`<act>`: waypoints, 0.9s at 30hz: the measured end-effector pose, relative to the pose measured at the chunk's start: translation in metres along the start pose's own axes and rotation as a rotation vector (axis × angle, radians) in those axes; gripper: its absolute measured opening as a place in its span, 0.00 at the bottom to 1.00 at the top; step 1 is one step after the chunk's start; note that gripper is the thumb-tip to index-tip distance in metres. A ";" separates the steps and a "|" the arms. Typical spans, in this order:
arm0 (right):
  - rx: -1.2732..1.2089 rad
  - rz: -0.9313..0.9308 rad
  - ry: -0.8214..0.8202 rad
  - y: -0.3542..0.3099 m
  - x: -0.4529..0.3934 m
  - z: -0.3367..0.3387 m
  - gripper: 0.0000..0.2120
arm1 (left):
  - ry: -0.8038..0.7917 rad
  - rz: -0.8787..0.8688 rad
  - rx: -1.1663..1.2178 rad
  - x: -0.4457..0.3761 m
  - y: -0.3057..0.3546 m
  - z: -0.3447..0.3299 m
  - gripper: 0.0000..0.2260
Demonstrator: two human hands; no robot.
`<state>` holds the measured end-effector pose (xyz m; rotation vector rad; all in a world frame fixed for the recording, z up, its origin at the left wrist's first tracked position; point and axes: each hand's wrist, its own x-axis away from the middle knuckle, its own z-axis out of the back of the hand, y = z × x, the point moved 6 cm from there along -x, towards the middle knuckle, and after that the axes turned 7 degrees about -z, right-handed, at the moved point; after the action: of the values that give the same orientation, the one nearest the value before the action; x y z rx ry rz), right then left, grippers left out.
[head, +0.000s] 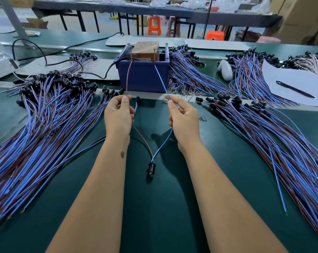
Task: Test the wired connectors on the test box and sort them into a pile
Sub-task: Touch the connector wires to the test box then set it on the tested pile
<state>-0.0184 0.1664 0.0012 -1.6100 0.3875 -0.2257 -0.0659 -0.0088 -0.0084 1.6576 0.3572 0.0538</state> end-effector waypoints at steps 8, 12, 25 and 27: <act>-0.022 0.007 -0.001 -0.002 0.001 0.000 0.11 | -0.006 0.013 0.005 0.001 -0.001 0.001 0.10; -0.037 0.012 0.000 -0.001 0.001 0.000 0.11 | -0.009 0.013 0.004 0.001 -0.001 0.000 0.10; -0.027 -0.016 0.009 0.006 -0.005 0.000 0.11 | -0.009 0.019 0.014 -0.001 -0.001 0.000 0.11; -0.009 -0.014 -0.013 0.006 -0.005 -0.003 0.11 | -0.005 0.019 0.017 -0.001 -0.002 0.000 0.11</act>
<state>-0.0250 0.1651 -0.0041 -1.6228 0.3676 -0.2244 -0.0670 -0.0087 -0.0097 1.6779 0.3386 0.0607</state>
